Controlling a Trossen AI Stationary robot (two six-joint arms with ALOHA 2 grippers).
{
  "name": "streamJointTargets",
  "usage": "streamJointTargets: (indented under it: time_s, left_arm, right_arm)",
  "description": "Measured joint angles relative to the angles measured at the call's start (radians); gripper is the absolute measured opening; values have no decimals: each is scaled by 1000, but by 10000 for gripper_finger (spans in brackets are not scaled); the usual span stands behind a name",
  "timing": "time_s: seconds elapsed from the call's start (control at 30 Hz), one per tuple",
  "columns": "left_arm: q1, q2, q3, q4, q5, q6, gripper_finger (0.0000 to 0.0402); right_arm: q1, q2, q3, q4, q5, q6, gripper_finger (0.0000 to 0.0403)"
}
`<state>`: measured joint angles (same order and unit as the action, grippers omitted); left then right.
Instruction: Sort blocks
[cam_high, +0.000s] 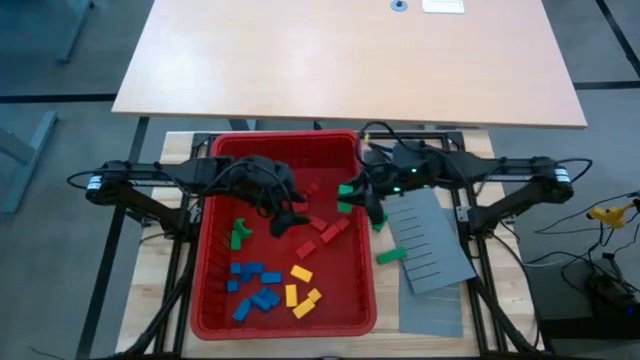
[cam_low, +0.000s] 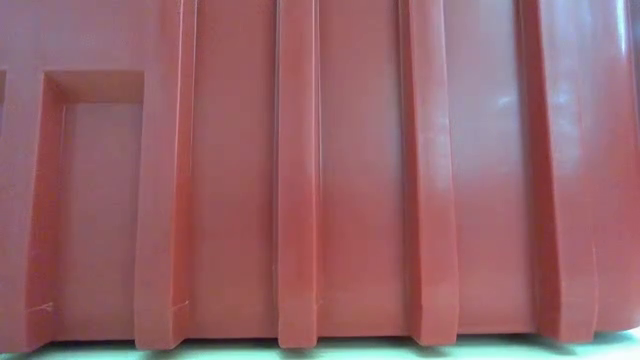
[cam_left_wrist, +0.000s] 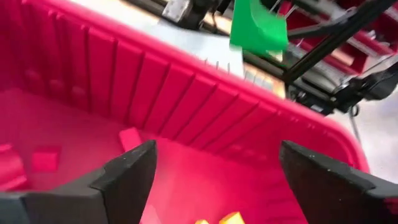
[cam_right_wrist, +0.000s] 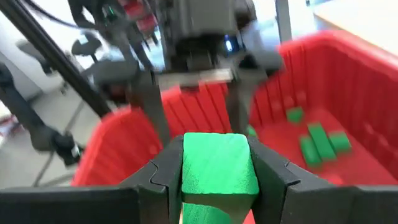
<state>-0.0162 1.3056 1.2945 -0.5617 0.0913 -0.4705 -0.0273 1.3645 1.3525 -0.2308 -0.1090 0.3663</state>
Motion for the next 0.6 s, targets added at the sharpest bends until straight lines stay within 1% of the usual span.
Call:
streamJointTargets:
  time_s: [0.1,0.23,0.33,0.43,0.53,0.6]
  left_arm:
    - [0,-4,0,-37,-3,2,315]
    - [0,-5,0,-58,-7,13,314]
    - [2,-6,0,-70,-29,17,314]
    - [9,-6,0,-88,-42,20,314]
    - [17,-6,0,-103,-47,19,314]
    - [21,-9,0,-120,-49,19,314]
  right_arm:
    - [0,-53,0,-162,-6,-2,113]
    - [0,-135,0,-390,-51,20,113]
    - [3,-180,0,-550,-72,49,113]
    - [3,-197,0,-694,-79,92,113]
    - [3,-192,-1,-792,-79,118,115]
    - [3,-184,-3,-831,-79,130,133]
